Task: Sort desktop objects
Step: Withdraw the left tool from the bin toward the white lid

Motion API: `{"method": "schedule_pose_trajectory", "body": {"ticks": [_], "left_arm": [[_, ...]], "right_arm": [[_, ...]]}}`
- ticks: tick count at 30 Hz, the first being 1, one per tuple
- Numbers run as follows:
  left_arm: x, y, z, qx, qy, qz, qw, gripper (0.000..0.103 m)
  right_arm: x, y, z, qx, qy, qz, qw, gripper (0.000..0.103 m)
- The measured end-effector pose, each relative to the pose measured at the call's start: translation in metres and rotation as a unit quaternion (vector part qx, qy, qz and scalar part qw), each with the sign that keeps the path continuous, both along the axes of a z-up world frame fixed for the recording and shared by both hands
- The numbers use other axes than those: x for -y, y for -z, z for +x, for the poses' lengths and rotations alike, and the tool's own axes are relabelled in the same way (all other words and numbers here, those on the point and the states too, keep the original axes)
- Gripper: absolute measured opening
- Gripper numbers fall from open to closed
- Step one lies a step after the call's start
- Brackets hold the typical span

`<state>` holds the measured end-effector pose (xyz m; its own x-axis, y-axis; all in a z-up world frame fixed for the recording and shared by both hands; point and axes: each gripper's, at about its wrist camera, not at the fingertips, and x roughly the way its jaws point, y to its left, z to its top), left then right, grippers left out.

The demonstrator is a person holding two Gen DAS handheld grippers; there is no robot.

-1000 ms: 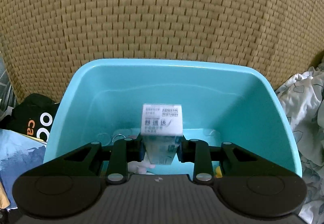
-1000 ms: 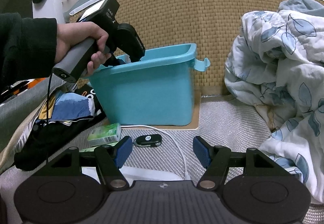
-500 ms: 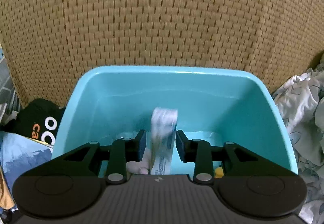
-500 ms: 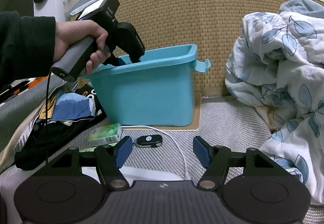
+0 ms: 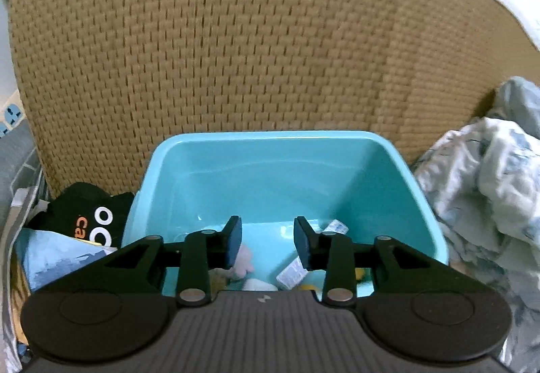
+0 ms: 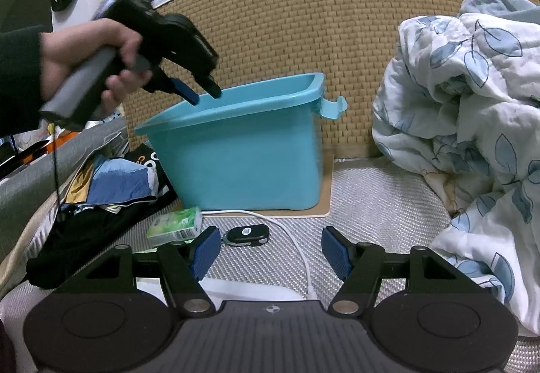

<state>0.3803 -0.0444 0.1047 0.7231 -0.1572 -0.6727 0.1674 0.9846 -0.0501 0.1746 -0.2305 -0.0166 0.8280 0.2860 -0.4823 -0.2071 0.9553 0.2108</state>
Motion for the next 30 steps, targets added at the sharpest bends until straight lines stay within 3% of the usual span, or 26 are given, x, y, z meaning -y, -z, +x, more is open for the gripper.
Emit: {"method": "schedule_pose_trajectory", "body": {"ticks": [10,22,30], "left_arm": [[-0.037,-0.005,-0.091,0.024,0.018,-0.038,0.9988,0.039],[-0.105,0.059,-0.183,-0.006,-0.023,-0.07,0.9972,0.039],[-0.116,0.102,-0.236,-0.001,-0.028,-0.03,0.9992,0.039]], "right_arm": [[0.002,0.001,-0.003,-0.003,-0.011,0.02,1.0,0.07],[0.021,0.003,-0.02,-0.038,-0.037,0.065,0.996,0.07],[0.021,0.018,-0.032,-0.09,-0.041,0.079,0.992,0.07]]}}
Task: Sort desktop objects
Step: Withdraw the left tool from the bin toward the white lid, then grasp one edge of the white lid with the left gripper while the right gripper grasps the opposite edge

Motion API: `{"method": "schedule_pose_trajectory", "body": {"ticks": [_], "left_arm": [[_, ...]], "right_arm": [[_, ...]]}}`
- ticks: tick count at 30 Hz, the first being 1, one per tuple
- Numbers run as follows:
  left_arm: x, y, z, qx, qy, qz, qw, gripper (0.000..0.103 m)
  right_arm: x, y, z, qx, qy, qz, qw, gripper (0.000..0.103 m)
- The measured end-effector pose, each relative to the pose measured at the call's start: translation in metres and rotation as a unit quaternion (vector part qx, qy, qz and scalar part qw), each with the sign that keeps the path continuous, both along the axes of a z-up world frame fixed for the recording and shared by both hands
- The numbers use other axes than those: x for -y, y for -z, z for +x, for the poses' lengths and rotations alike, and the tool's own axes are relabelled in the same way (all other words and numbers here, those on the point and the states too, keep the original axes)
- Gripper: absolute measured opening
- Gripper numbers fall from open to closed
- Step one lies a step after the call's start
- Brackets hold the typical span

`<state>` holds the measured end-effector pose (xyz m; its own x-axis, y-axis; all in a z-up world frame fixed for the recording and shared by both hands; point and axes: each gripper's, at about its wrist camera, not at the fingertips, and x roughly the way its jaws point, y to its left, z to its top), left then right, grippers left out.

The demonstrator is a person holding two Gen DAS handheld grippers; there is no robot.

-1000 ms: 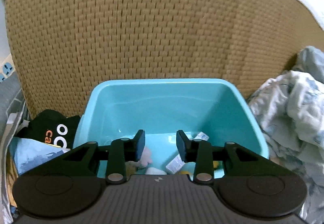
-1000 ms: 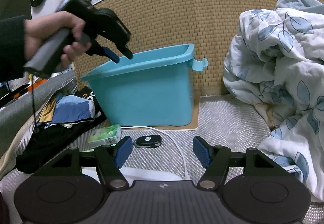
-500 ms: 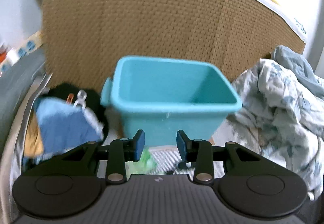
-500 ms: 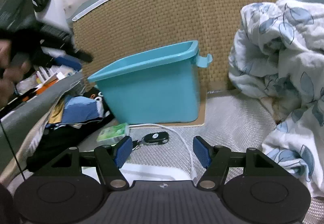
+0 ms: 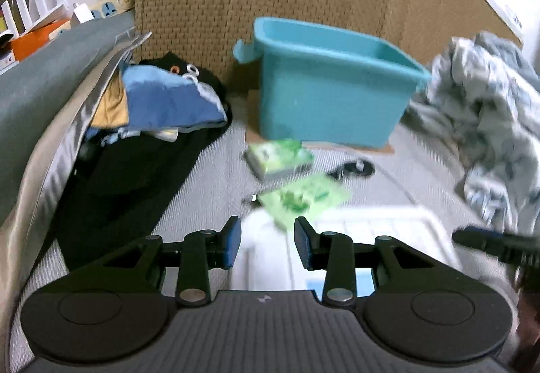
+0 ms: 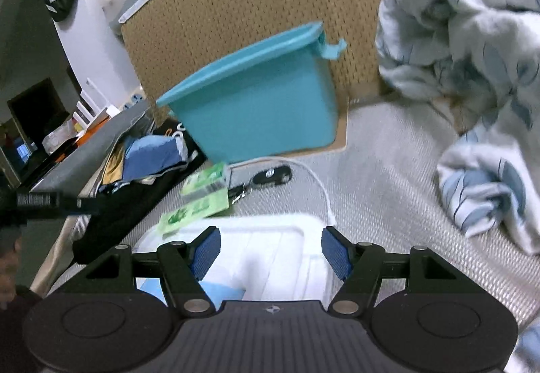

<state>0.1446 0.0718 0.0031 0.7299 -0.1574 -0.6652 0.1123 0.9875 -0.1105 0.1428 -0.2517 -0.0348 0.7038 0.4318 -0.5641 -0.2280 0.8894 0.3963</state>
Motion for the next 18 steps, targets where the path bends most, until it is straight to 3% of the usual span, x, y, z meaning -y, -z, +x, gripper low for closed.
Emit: {"method": "schedule_pose_trajectory", "body": {"ticks": [18], "left_arm": [[-0.025,0.053,0.0,-0.049,-0.007,-0.021,0.9986,0.039]], "right_arm": [[0.004,0.026,0.0,-0.079,-0.032,-0.001,0.996,0.07]]}}
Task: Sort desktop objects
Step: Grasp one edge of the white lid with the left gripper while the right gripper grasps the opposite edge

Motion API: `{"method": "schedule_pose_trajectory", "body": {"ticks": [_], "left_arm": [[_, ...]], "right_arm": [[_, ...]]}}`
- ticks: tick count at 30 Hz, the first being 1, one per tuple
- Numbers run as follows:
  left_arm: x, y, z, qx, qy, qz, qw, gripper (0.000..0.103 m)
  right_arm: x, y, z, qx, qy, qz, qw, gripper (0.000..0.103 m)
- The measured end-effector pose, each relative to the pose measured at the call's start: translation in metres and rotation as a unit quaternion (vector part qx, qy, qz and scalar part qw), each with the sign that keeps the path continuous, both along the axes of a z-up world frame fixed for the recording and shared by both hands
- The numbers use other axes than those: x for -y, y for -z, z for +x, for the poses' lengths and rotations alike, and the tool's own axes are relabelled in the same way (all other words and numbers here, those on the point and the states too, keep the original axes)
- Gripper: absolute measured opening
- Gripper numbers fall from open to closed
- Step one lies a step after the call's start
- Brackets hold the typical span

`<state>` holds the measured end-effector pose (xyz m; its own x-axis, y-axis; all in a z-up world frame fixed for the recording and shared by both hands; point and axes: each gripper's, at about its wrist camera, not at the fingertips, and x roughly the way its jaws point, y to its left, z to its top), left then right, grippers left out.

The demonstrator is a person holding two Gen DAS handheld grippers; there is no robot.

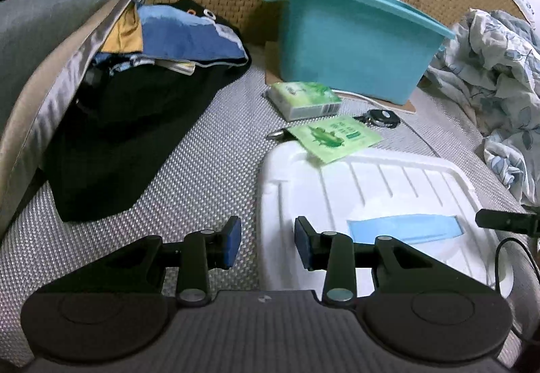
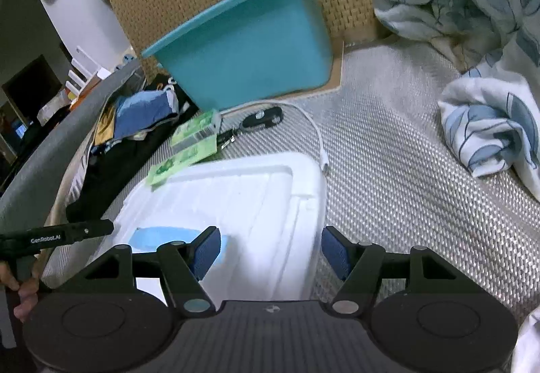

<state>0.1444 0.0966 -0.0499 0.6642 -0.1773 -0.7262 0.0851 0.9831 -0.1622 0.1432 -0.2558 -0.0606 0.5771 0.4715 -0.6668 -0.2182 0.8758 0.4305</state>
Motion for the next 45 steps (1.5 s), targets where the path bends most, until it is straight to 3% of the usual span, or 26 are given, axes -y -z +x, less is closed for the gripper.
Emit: {"method": "schedule_pose_trajectory", "body": {"ticks": [8,14,16,25,27,29,32,36,42,45], "left_arm": [[-0.001,0.006,0.007,-0.009,0.0,-0.031,0.9995,0.041],[-0.004,0.008,0.011,-0.019,0.009,-0.053,0.9984,0.043],[-0.002,0.009,0.012,-0.021,0.015,-0.054,0.9982,0.044],[-0.018,0.01,0.009,-0.024,0.007,-0.106,0.9941,0.043],[-0.012,0.009,0.004,-0.016,0.016,-0.083,0.9963,0.043],[-0.006,0.009,0.001,-0.012,0.025,-0.06,0.9978,0.043],[-0.008,0.009,-0.001,-0.01,0.024,-0.061,0.9978,0.041],[-0.013,0.008,-0.004,-0.004,0.014,-0.069,0.9975,0.033],[-0.005,0.002,-0.015,0.023,0.015,-0.034,0.999,0.032],[-0.004,-0.002,-0.021,0.039,0.01,-0.034,0.9986,0.032]], "right_arm": [[0.01,0.006,0.005,-0.021,-0.008,0.029,0.999,0.071],[0.038,0.016,0.016,-0.069,0.017,0.13,0.989,0.071],[0.04,0.017,0.018,-0.074,0.013,0.139,0.987,0.071],[0.037,0.017,0.017,-0.067,0.006,0.145,0.987,0.071],[0.036,0.018,0.017,-0.064,0.005,0.143,0.988,0.071],[0.03,0.015,0.014,-0.052,0.001,0.108,0.993,0.064],[0.021,0.011,0.009,-0.033,-0.006,0.056,0.998,0.054],[0.03,0.013,0.012,-0.043,0.013,0.069,0.997,0.04],[0.027,0.008,0.007,-0.02,0.011,0.059,0.998,0.039],[0.025,0.005,0.005,-0.008,0.011,0.056,0.998,0.039]]}}
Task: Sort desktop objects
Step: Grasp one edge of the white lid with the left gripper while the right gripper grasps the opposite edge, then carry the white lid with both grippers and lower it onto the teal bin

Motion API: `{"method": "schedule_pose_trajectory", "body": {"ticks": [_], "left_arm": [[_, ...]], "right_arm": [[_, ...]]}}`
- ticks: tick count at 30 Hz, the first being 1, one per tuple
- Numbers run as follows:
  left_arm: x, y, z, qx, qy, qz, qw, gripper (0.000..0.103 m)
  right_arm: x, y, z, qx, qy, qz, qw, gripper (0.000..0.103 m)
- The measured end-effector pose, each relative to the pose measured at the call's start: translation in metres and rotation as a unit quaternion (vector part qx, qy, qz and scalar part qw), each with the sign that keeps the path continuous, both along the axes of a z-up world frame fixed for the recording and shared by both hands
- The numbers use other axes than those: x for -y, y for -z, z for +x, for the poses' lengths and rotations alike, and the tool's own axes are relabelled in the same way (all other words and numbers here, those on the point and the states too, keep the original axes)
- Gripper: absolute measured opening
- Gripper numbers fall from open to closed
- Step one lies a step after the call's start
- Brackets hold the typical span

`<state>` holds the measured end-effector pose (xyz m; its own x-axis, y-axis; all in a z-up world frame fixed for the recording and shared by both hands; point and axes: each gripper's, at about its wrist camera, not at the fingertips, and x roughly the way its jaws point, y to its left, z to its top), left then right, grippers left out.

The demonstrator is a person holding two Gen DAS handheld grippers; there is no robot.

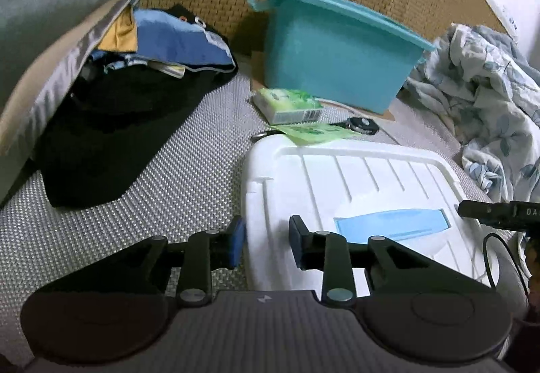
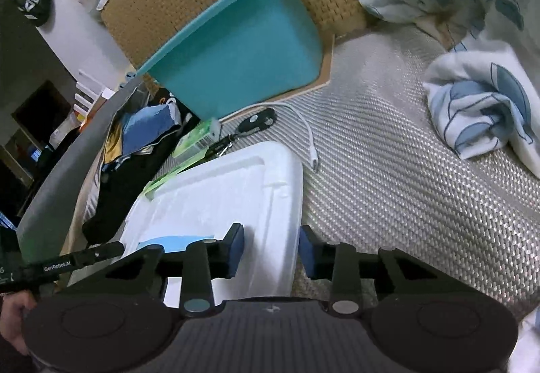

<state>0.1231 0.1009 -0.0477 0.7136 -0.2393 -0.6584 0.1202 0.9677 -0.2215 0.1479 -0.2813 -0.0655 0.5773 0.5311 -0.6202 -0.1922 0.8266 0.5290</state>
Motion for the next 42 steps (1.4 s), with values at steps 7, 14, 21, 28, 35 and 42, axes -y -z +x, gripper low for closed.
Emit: {"method": "schedule_pose_trajectory", "body": {"ticks": [7,14,21,28,35,42], "left_arm": [[-0.004,-0.011,-0.006,0.023,-0.015,-0.011,0.9996,0.032],[-0.001,-0.021,-0.002,0.035,-0.015,-0.01,0.9992,0.032],[0.007,-0.033,0.006,0.053,-0.024,-0.007,0.9983,0.032],[0.013,-0.051,0.018,0.077,-0.027,-0.003,0.9966,0.033],[0.015,-0.074,0.039,0.106,-0.028,-0.008,0.994,0.033],[0.016,-0.095,0.07,0.124,-0.033,-0.011,0.9917,0.033]], "right_arm": [[-0.001,-0.012,-0.006,0.028,0.001,-0.001,1.0,0.039],[-0.006,-0.023,-0.005,0.044,0.002,-0.006,0.999,0.039],[-0.006,-0.04,-0.007,0.086,0.021,-0.013,0.996,0.039],[-0.001,-0.05,-0.003,0.096,0.034,-0.008,0.995,0.04],[-0.002,-0.071,0.009,0.121,0.04,-0.009,0.992,0.04],[-0.003,-0.094,0.034,0.14,0.039,-0.013,0.989,0.04]]}}
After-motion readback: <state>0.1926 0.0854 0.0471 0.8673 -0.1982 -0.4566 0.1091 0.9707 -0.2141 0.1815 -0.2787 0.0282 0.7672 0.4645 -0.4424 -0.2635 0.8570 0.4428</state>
